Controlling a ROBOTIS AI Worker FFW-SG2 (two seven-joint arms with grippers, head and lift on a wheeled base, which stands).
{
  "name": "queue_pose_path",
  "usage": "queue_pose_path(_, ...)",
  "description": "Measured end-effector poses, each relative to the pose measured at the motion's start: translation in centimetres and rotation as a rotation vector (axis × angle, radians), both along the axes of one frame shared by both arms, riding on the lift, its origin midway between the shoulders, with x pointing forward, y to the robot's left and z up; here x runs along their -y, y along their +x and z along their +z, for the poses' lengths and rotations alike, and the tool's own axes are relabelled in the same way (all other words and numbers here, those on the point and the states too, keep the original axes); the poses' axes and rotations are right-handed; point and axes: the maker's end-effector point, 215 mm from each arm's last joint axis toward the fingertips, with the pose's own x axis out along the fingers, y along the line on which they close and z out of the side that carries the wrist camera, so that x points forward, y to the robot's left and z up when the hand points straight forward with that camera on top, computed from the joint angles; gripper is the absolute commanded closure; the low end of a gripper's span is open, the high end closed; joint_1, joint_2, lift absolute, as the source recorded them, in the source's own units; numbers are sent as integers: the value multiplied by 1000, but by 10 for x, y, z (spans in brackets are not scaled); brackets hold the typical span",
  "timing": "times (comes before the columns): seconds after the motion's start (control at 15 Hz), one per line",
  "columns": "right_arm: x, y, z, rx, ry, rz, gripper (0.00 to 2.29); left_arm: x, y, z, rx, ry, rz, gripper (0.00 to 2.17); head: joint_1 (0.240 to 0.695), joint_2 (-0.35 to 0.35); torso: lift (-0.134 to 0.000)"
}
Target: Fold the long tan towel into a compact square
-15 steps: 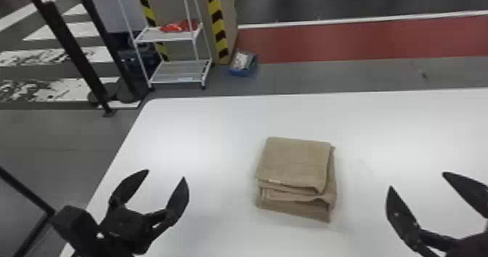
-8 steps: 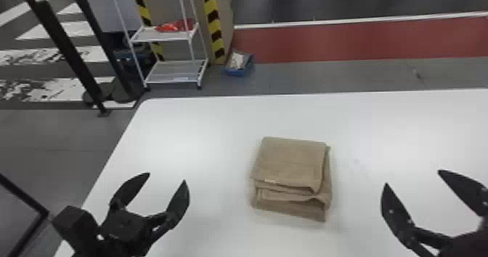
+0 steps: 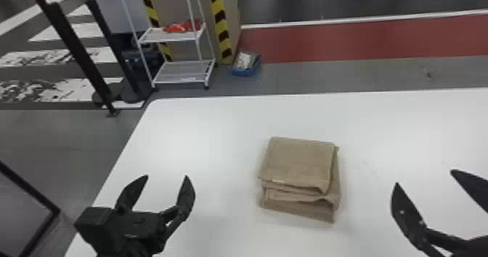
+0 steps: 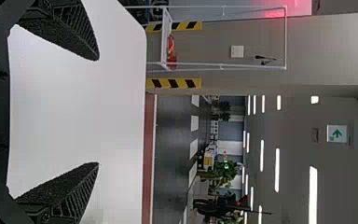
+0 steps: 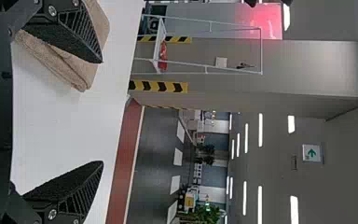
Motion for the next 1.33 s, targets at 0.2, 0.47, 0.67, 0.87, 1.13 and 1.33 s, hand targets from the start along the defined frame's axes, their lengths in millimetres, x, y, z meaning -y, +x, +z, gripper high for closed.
queue_pose_path(0.2,1,0,1,9,2,0,120,11,0,-1,-2,-3,-32,76,695,180,-125)
queue_pose_path(0.47,2,-1,-1,13,5,-1,120,15,0,-1,0,-8,-50,80,695,170,-125)
queue_pose_path(0.67,2,-2,-1,14,5,0,120,13,0,-1,-2,-7,-47,80,695,173,-125)
queue_pose_path(0.87,2,-2,-2,12,5,1,124,12,0,-2,-3,-6,-45,80,695,175,-125)
queue_pose_path(1.13,1,-3,-2,12,5,1,124,12,1,-2,-2,-6,-45,83,695,176,-125)
queue_pose_path(1.33,1,-4,-2,14,5,1,124,12,1,-2,-2,-6,-45,83,695,176,-125)
